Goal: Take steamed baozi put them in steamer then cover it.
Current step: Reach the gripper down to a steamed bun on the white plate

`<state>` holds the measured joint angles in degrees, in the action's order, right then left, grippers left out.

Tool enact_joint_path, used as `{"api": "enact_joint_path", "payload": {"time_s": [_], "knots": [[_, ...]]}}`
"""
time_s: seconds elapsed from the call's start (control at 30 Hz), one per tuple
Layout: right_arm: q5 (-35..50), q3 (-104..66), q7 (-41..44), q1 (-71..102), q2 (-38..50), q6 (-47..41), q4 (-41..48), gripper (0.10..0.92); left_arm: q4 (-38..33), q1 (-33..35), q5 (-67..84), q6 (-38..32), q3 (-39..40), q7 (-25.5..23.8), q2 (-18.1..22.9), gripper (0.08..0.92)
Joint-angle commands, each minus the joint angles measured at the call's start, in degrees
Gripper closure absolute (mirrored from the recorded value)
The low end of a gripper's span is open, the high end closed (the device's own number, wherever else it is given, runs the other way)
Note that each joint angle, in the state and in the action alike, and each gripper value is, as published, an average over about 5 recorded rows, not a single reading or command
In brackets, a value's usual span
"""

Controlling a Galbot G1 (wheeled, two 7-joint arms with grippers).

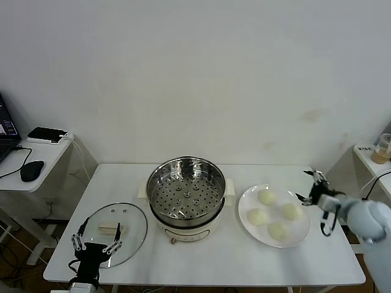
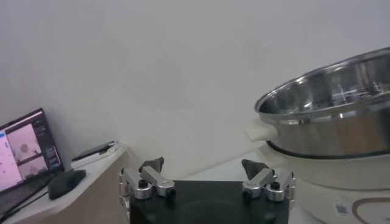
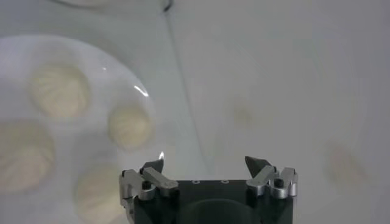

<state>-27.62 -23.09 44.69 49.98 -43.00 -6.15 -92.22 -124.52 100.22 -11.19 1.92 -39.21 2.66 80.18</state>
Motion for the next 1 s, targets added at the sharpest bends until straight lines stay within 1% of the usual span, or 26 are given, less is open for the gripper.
{"api": "enact_joint_path", "payload": {"time_s": [0.03, 0.2, 0.47, 0.63, 1.0], "knots": [[0.70, 29.08, 18.69, -30.64, 5.05, 1.51, 16.64, 0.203, -0.25, -0.19, -1.07, 0.03, -0.32, -0.44, 0.22, 0.177], [1.72, 41.11, 22.46, -40.37, -0.61, 1.73, 24.50, 0.203, -0.69, -0.10, -0.59, 0.06, -1.78, -0.54, 0.02, 0.177], [1.39, 48.73, 23.74, -45.25, -7.24, 1.16, 33.21, 0.203, -0.83, -0.06, 0.40, 0.24, -3.72, -0.70, -0.44, 0.177], [0.10, 49.68, 22.89, -45.26, -9.31, 0.22, 35.67, 0.203, -0.59, -0.10, 0.62, 0.23, -4.34, -0.72, -0.57, 0.177], [-0.85, 48.63, 20.85, -43.17, -10.74, -0.54, 37.32, 0.203, -0.33, 0.08, 0.58, 0.22, -4.31, -0.91, -0.54, 0.177]]}}
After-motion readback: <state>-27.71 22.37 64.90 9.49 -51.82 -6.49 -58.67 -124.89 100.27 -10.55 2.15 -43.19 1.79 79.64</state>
